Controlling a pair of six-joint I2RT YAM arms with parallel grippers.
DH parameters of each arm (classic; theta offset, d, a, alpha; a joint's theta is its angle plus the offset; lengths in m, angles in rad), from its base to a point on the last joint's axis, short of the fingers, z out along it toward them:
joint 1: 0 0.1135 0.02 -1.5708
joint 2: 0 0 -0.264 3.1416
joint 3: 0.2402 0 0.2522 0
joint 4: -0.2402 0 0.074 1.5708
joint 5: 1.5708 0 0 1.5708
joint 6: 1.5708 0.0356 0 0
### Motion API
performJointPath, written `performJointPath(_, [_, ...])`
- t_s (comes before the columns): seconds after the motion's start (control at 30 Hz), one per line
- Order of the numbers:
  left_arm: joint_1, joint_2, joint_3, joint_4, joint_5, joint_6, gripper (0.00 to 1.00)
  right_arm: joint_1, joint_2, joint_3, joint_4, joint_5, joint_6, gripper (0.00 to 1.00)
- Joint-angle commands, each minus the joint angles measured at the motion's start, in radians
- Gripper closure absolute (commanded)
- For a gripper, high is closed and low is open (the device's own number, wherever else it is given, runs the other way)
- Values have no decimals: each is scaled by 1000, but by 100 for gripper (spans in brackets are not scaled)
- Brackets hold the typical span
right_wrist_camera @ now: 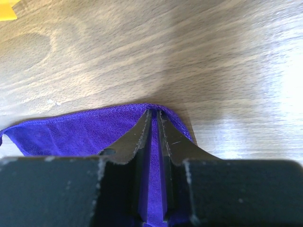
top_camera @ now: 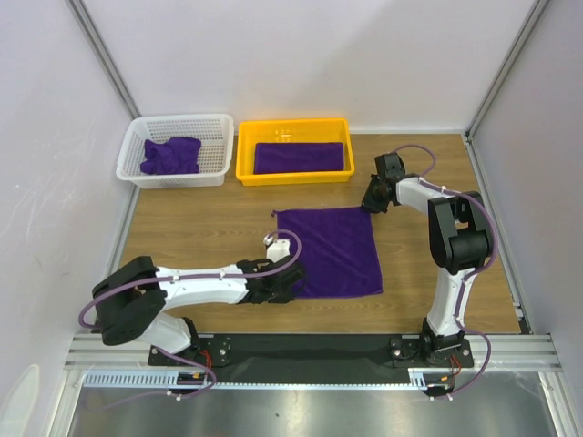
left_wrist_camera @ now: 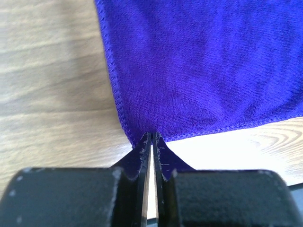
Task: Fold and stack the towels
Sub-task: Flatten out the crumpled towel
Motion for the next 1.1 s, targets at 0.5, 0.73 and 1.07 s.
performJointPath(0.5, [-18, -92, 106, -148, -70, 66, 71, 16, -123, 77, -99, -91, -81, 58])
performJointPath(0.73, [15, -95, 259, -363, -109, -27, 32, 16, -307, -54, -284, -117, -67, 38])
performJointPath(1.07, [32, -224, 54, -319, 6, -285, 30, 13, -615, -466, -331, -198, 37, 36])
